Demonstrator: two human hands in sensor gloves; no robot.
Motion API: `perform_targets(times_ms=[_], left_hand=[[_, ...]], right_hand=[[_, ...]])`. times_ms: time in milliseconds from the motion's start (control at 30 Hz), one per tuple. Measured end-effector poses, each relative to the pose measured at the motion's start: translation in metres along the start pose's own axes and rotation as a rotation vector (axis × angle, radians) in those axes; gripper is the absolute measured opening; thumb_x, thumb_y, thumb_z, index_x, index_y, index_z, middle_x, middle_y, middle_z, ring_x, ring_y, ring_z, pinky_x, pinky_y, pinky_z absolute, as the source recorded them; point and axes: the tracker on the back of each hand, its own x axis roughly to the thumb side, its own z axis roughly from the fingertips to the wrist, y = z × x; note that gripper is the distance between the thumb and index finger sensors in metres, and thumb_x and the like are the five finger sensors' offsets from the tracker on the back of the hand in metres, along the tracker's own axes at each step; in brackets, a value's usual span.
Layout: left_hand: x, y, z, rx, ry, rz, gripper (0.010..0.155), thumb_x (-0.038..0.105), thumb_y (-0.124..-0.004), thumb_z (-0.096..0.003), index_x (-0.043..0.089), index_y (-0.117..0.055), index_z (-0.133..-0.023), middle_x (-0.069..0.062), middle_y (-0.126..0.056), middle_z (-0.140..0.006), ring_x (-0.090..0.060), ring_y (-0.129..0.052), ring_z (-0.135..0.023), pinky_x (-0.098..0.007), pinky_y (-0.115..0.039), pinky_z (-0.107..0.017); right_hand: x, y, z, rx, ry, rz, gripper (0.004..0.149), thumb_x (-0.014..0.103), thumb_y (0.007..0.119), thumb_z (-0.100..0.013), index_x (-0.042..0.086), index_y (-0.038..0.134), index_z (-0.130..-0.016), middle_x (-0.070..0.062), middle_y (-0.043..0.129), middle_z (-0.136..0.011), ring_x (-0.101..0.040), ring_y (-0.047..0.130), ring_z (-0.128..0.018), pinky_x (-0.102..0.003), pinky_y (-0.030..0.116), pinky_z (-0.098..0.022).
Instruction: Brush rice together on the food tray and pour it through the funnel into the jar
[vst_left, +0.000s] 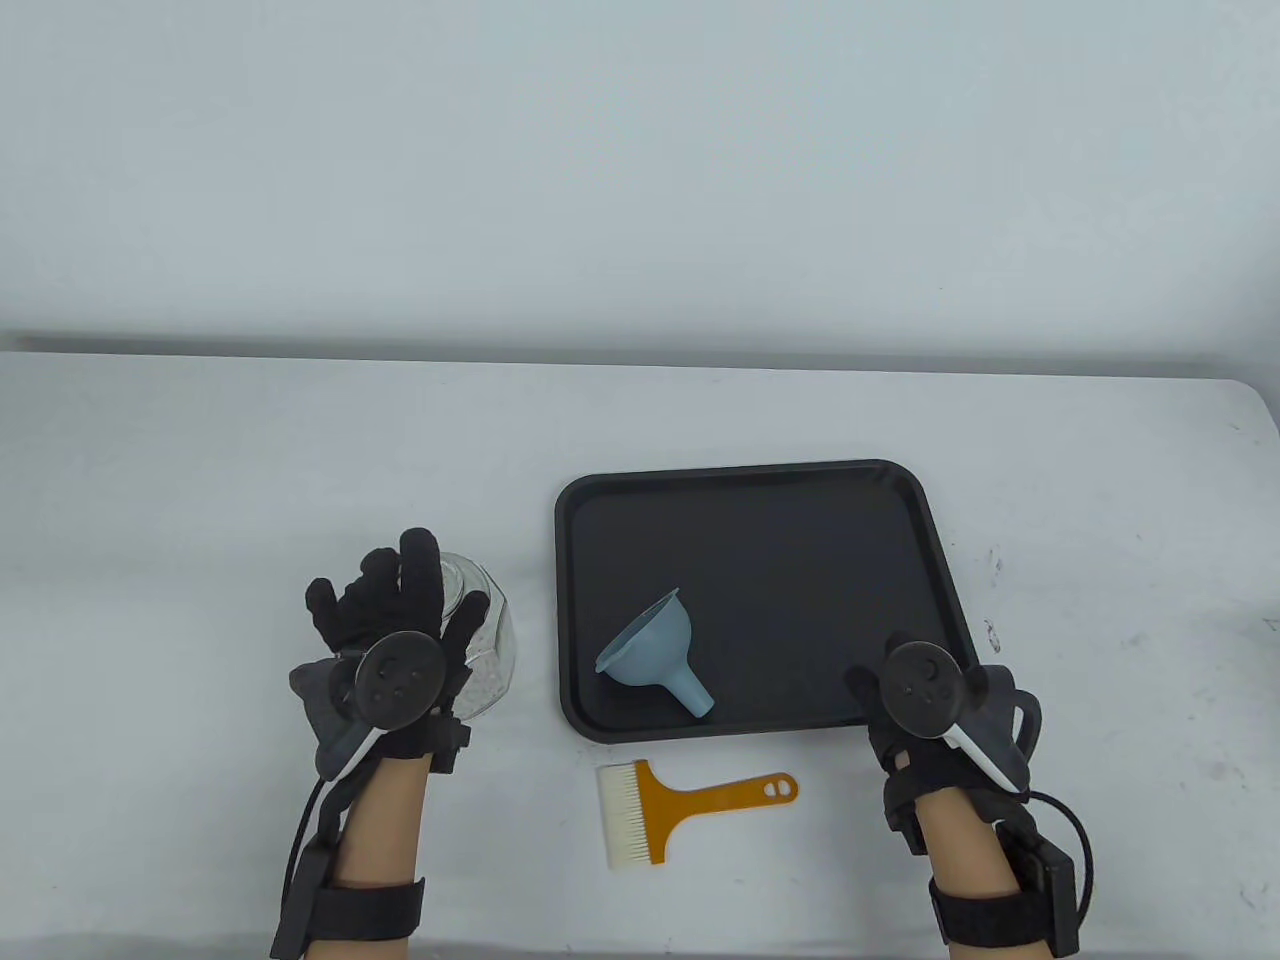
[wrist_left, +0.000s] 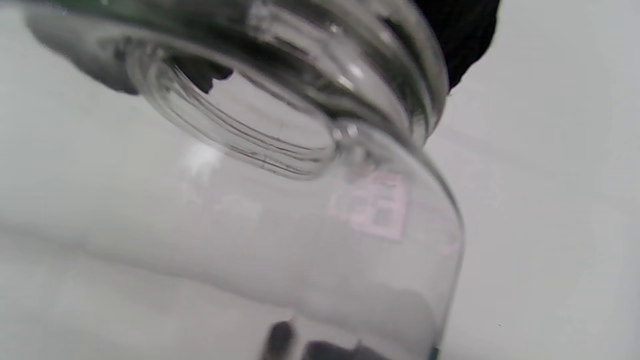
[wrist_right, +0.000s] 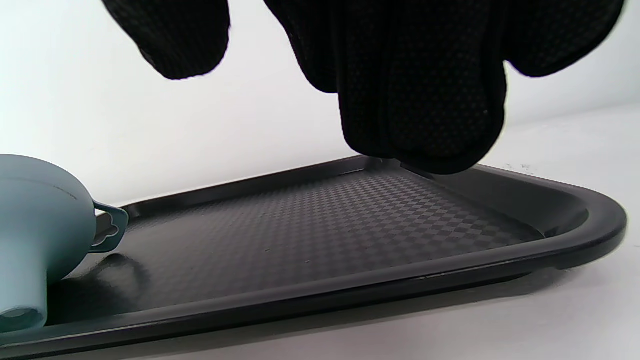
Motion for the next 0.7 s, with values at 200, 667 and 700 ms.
perform_targets(times_ms=[200,667,700], left_hand=[[0.0,0.001,0.002,0.009,-0.014,0.009,0.078,0.046,-0.073,-0.0525,0.002,-0.052,-0.114,-0.046,-0.056,-0.102,-0.072,-0.064,-0.08,-0.085,-0.025,-0.061],[0.022,0.018,0.014,0.075,-0.115,0.014,0.076,0.042,-0.071,-0.0541,-0.001,-0.05,-0.113,-0.046,-0.05,-0.105,-0.073,-0.058,-0.084,-0.086,-0.02,-0.061],[0.026,0.019,0.015,0.078,-0.131,0.014,0.076,0.042,-0.071,-0.0542,-0.001,-0.05,-0.113,-0.046,-0.05,-0.105,-0.073,-0.058,-0.084,-0.086,-0.02,-0.061]], right_hand=[[0.0,0.0,0.0,-0.005,0.001,0.001,0.065,0.043,0.065,-0.052,-0.01,0.063,-0.091,-0.027,0.085,-0.075,-0.045,0.094,-0.052,-0.066,0.062,-0.047],[0.007,-0.012,0.007,-0.121,-0.043,0.001,0.066,0.043,0.064,-0.052,-0.008,0.06,-0.094,-0.031,0.075,-0.086,-0.051,0.087,-0.065,-0.069,0.057,-0.05],[0.009,-0.014,0.009,-0.139,-0.054,0.003,0.066,0.043,0.064,-0.052,-0.008,0.059,-0.094,-0.032,0.074,-0.086,-0.051,0.086,-0.066,-0.069,0.057,-0.05]])
